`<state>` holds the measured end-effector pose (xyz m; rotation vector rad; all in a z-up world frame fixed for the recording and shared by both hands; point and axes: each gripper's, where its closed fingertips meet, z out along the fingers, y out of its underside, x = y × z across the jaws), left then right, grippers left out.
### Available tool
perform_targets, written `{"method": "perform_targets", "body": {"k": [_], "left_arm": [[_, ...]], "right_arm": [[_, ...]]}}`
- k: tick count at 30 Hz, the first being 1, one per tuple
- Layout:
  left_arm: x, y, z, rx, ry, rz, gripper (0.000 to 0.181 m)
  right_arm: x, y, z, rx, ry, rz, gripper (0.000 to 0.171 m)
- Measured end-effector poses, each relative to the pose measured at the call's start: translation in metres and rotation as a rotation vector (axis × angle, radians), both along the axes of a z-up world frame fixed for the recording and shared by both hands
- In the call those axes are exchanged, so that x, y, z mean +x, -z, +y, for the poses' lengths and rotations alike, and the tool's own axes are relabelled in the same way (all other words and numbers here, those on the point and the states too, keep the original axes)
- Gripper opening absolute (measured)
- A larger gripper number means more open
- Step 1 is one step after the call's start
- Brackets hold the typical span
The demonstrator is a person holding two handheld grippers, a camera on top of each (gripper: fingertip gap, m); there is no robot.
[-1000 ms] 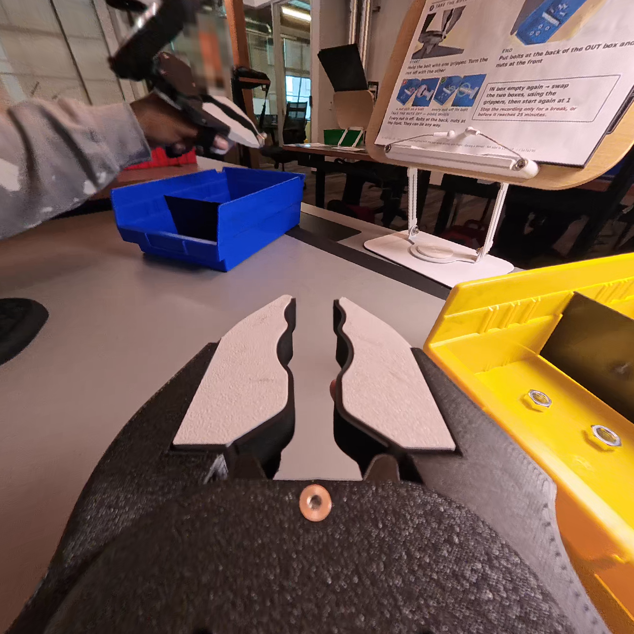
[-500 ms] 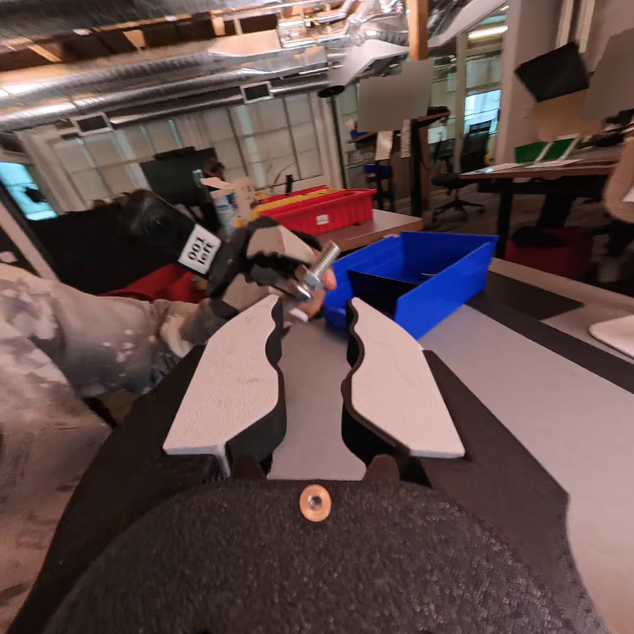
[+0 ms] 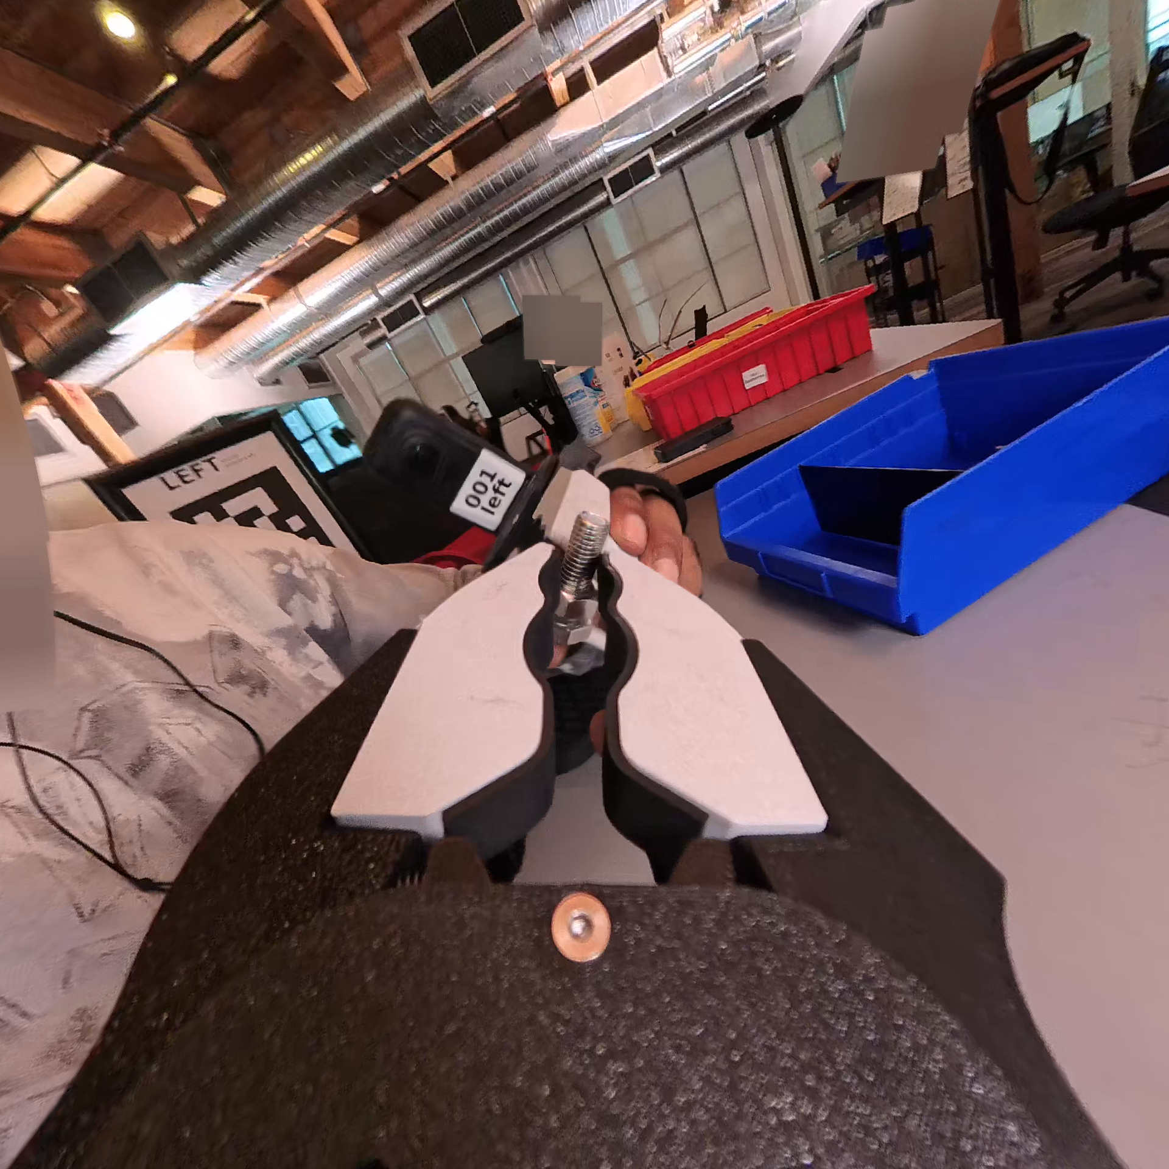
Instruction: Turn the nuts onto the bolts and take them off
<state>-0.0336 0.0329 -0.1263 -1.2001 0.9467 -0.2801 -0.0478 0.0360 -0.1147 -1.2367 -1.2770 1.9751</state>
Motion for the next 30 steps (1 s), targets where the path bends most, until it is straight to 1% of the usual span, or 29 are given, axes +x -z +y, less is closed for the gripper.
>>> {"method": "perform_targets", "body": {"k": [3, 5, 7, 11, 15, 22, 30], "left_arm": [[-0.001, -0.007, 0.002, -0.316, 0.148, -0.303, 0.03], [-0.002, -0.005, 0.009, -0.449, 0.185, -0.387, 0.034], [0.0, -0.003, 0.016, -0.51, 0.191, -0.412, 0.036], [0.005, -0.013, 0.025, -0.486, 0.154, -0.407, 0.034], [0.006, -0.022, 0.031, -0.44, 0.106, -0.385, 0.027], [0.01, -0.027, 0.033, -0.434, 0.118, -0.408, 0.019], [0.012, -0.03, 0.033, -0.43, 0.119, -0.407, 0.018]], "right_arm": [[0.001, -0.002, 0.01, 0.134, 0.066, 0.017, 0.009], [0.001, -0.006, 0.018, 0.268, 0.117, 0.029, 0.01], [-0.001, -0.014, 0.022, 0.373, 0.144, 0.047, 0.01], [-0.006, -0.033, 0.025, 0.452, 0.165, 0.098, 0.01], [-0.005, -0.041, 0.024, 0.429, 0.167, 0.149, 0.01], [0.003, -0.039, 0.022, 0.455, 0.172, 0.16, 0.01], [0.007, -0.043, 0.022, 0.451, 0.182, 0.184, 0.01]]}}
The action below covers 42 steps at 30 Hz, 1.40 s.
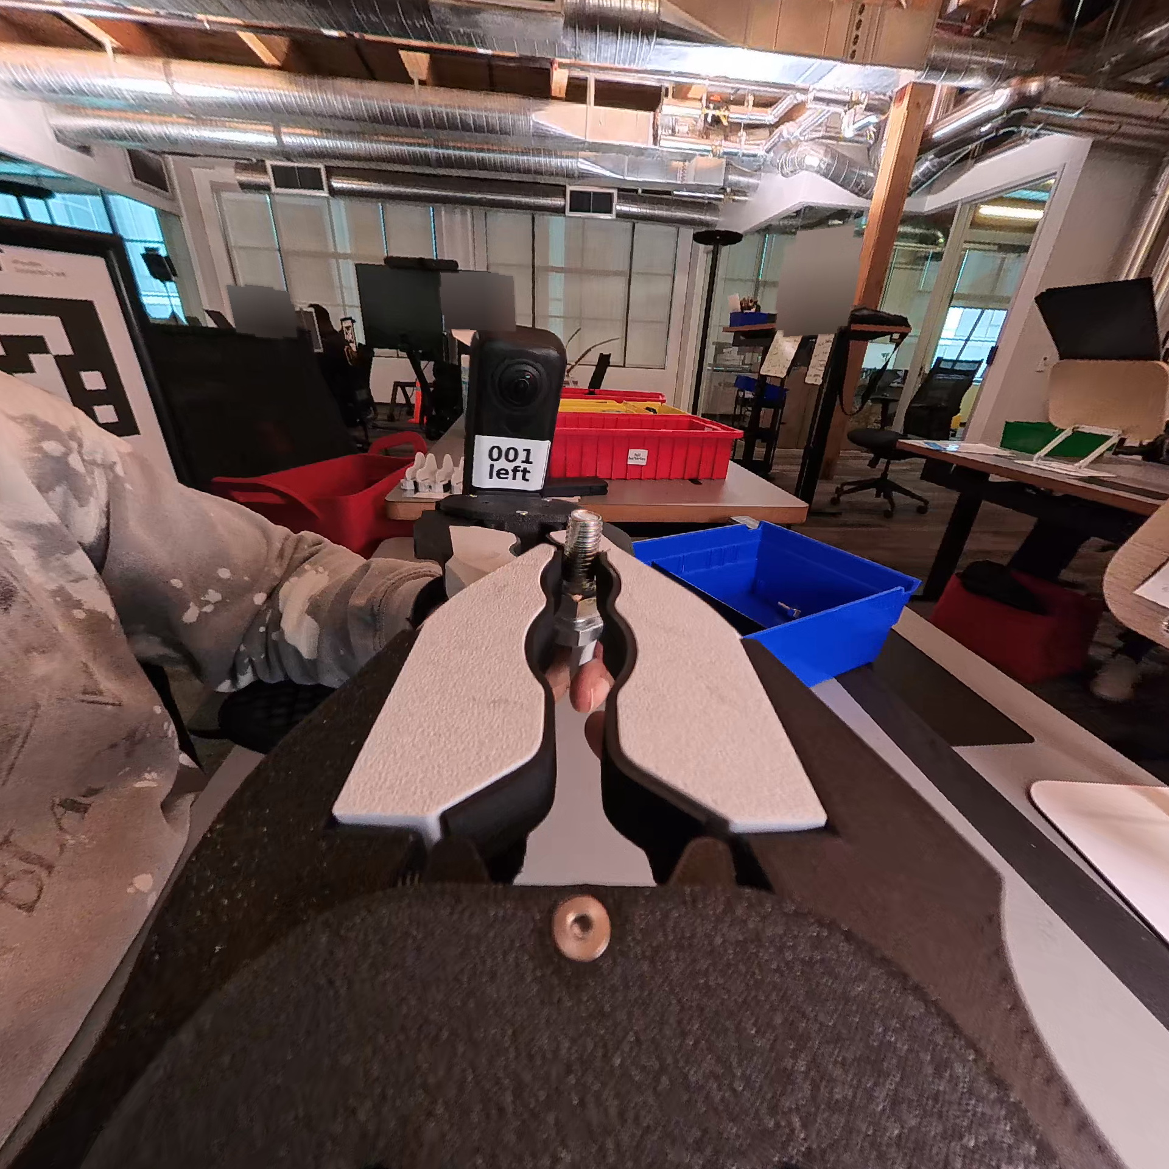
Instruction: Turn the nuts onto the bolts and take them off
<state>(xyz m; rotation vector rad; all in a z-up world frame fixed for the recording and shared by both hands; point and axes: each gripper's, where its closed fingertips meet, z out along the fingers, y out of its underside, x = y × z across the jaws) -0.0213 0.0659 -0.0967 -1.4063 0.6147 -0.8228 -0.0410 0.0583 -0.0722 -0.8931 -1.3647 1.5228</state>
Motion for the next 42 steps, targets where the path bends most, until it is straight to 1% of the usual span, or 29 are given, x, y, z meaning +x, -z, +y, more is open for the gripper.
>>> {"method": "perform_targets", "body": {"k": [4, 9, 13, 18, 24, 29, 42], "left_arm": [[0.0, 0.002, -0.001, 0.002, 0.008, -0.029, 0.018], [0.0, 0.007, -0.001, -0.053, 0.033, -0.09, 0.018], [-0.001, 0.011, -0.001, -0.084, 0.044, -0.125, 0.019], [-0.005, 0.016, 0.0, -0.057, 0.019, -0.097, 0.018], [-0.01, 0.017, 0.001, 0.023, -0.03, -0.039, 0.018], [-0.012, 0.018, 0.002, 0.025, -0.045, -0.034, 0.018], [-0.011, 0.022, 0.003, 0.005, -0.03, -0.046, 0.018]], "right_arm": [[0.0, 0.001, -0.002, 0.024, 0.0, 0.004, 0.01], [-0.001, 0.007, -0.001, 0.088, 0.026, -0.003, 0.01], [-0.002, 0.01, -0.002, 0.08, 0.009, 0.005, 0.01], [-0.005, 0.015, -0.001, 0.044, -0.01, -0.001, 0.01], [-0.008, 0.017, 0.0, -0.039, -0.037, -0.039, 0.01], [-0.008, 0.019, 0.004, -0.098, -0.056, -0.061, 0.01], [-0.009, 0.024, 0.005, -0.082, -0.047, -0.102, 0.01]]}}
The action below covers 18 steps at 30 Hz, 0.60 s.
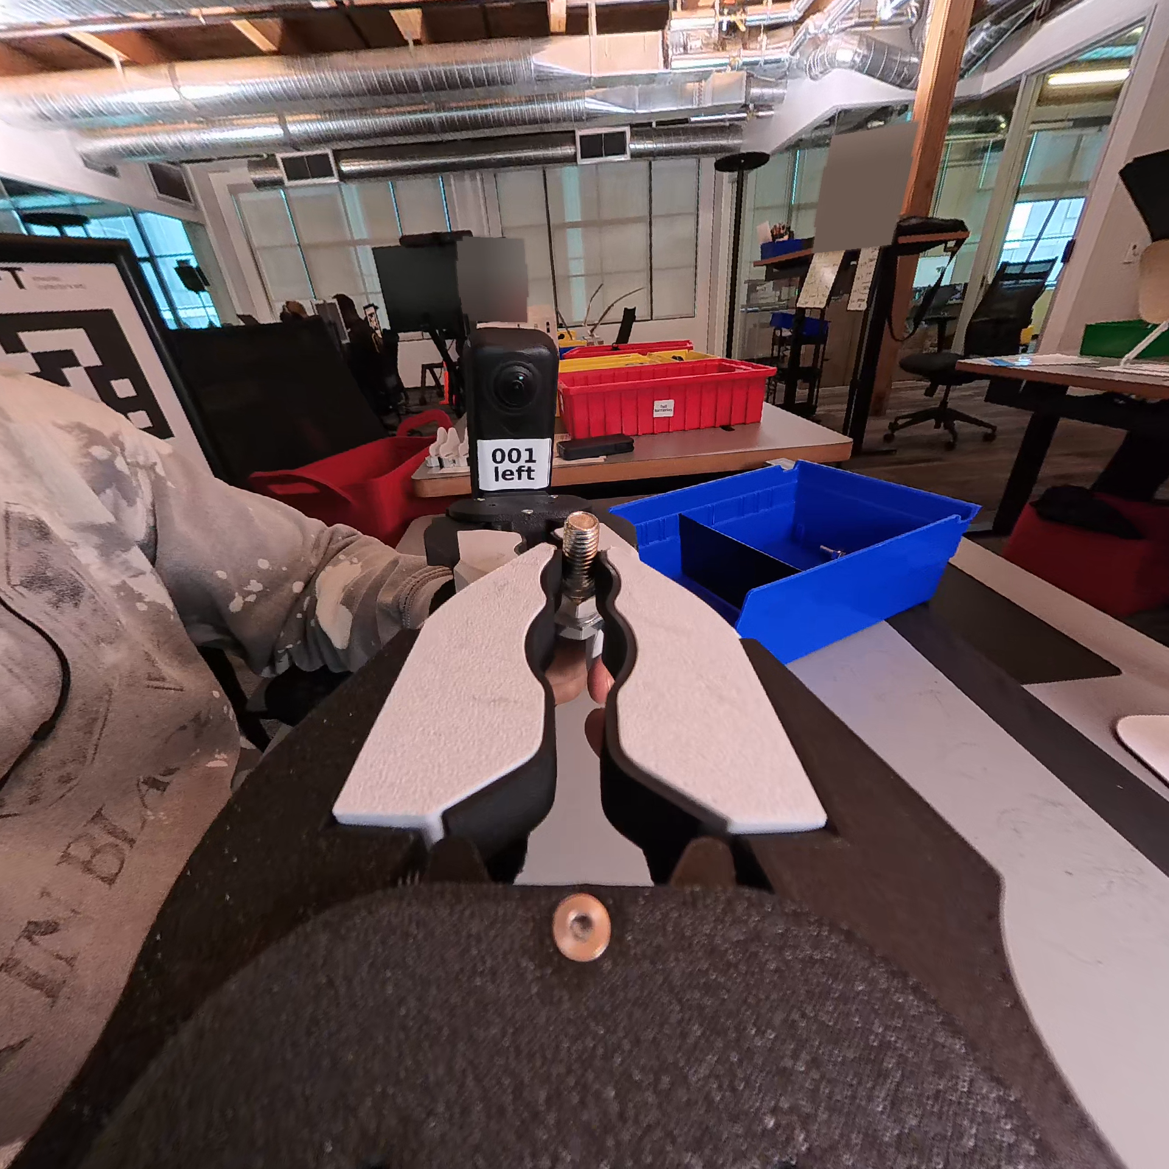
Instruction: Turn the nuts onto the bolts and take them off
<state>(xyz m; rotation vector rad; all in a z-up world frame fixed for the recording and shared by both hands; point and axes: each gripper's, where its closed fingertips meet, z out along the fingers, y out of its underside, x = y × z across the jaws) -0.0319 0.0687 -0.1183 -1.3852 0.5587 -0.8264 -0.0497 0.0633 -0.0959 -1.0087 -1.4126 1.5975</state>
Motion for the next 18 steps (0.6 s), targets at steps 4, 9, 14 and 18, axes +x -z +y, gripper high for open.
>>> {"method": "perform_targets", "body": {"k": [4, 9, 14, 18], "left_arm": [[0.0, 0.0, 0.0, -0.011, 0.011, -0.018, 0.018], [0.001, 0.001, -0.001, -0.012, 0.022, -0.038, 0.018], [-0.003, -0.003, -0.001, 0.014, -0.007, -0.142, 0.018], [-0.012, -0.009, -0.001, 0.069, -0.062, -0.174, 0.018]], "right_arm": [[0.0, 0.0, 0.0, 0.007, 0.001, 0.0, 0.01], [0.0, 0.002, -0.001, 0.017, 0.0, -0.015, 0.01], [-0.003, -0.001, 0.001, 0.031, 0.048, -0.017, 0.012], [-0.002, -0.008, 0.009, -0.017, 0.09, 0.005, 0.026]]}}
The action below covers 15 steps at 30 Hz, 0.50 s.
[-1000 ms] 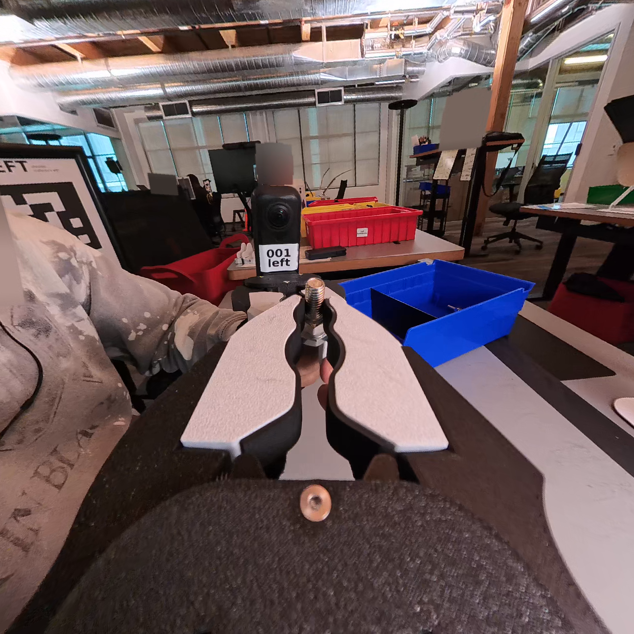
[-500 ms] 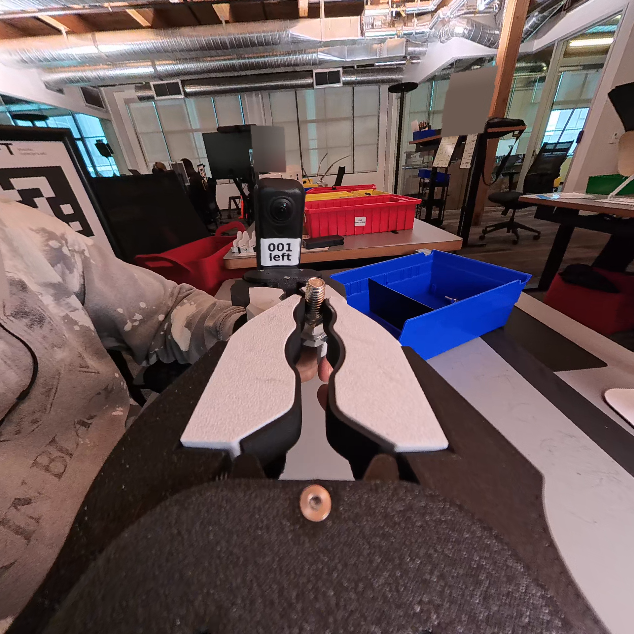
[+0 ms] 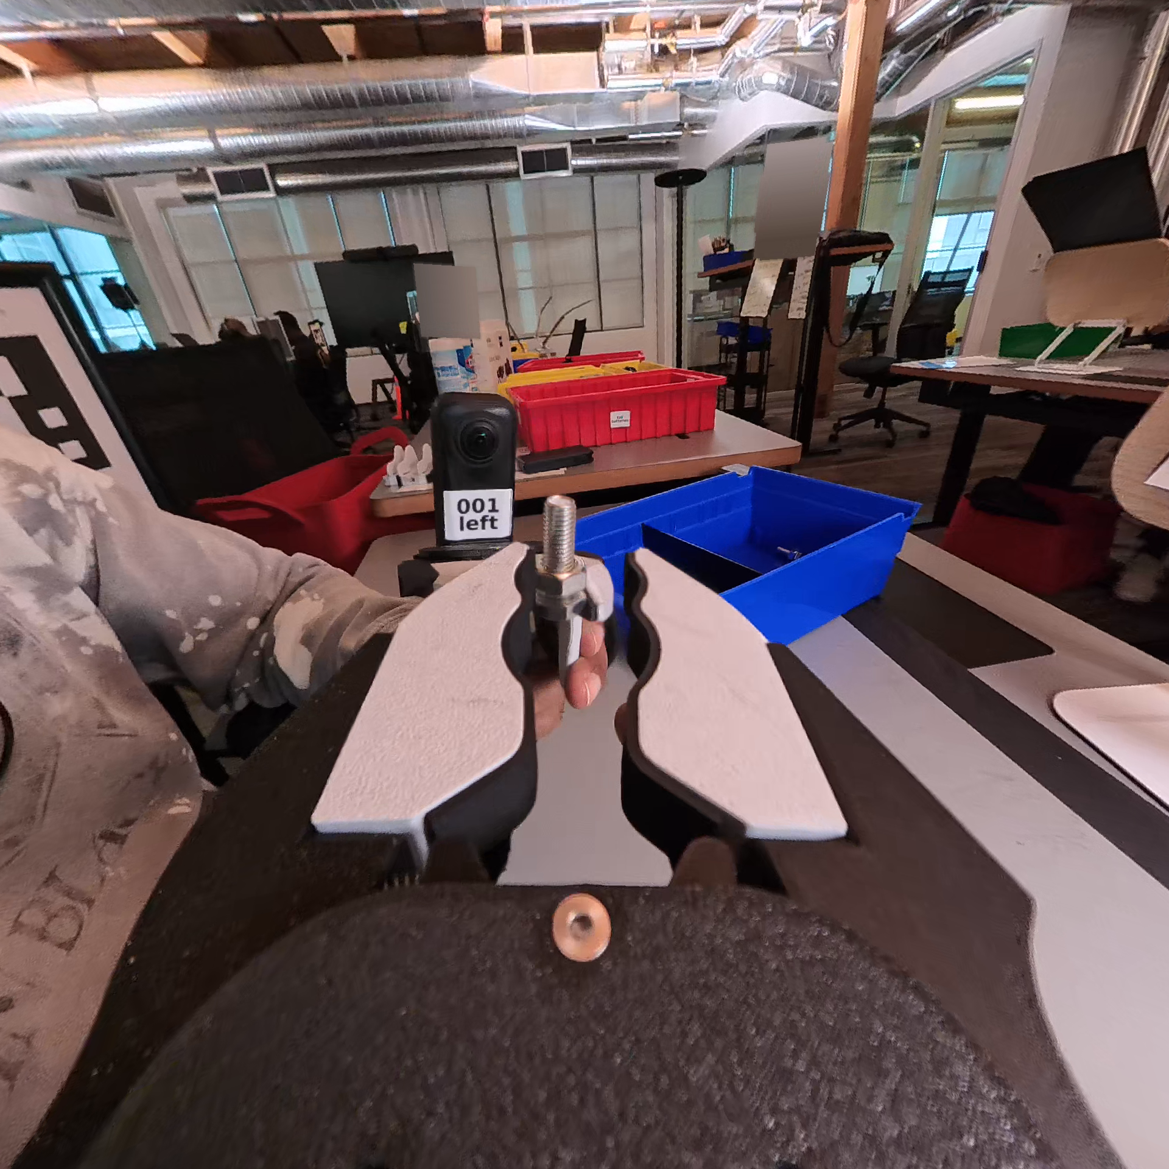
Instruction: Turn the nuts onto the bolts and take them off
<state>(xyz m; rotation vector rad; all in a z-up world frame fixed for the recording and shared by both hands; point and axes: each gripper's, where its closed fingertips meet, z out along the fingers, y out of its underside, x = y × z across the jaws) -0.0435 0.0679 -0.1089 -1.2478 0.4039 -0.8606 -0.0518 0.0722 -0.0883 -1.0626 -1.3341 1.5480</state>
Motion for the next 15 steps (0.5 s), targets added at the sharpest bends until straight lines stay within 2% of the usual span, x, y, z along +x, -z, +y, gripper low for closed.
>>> {"method": "perform_targets", "body": {"k": [5, 6, 7, 8, 10, 15], "left_arm": [[-0.002, -0.005, -0.004, 0.032, -0.004, -0.012, 0.018], [-0.004, -0.01, -0.007, 0.057, 0.013, -0.029, 0.018], [-0.004, -0.015, -0.012, 0.084, 0.031, -0.031, 0.018], [-0.003, -0.019, -0.015, 0.105, 0.031, -0.018, 0.018], [-0.005, -0.022, -0.015, 0.109, 0.018, -0.016, 0.018], [-0.009, -0.013, -0.007, 0.066, -0.001, -0.036, 0.018]], "right_arm": [[-0.006, 0.004, -0.006, 0.016, 0.003, -0.018, 0.028], [-0.004, 0.001, -0.004, 0.012, 0.005, -0.008, 0.021], [-0.002, -0.003, 0.008, 0.008, 0.066, 0.011, 0.007], [0.002, -0.006, 0.02, 0.013, 0.124, 0.035, 0.003], [0.008, -0.01, 0.025, 0.006, 0.134, 0.044, 0.006], [-0.002, -0.013, -0.01, 0.037, 0.05, 0.033, 0.024]]}}
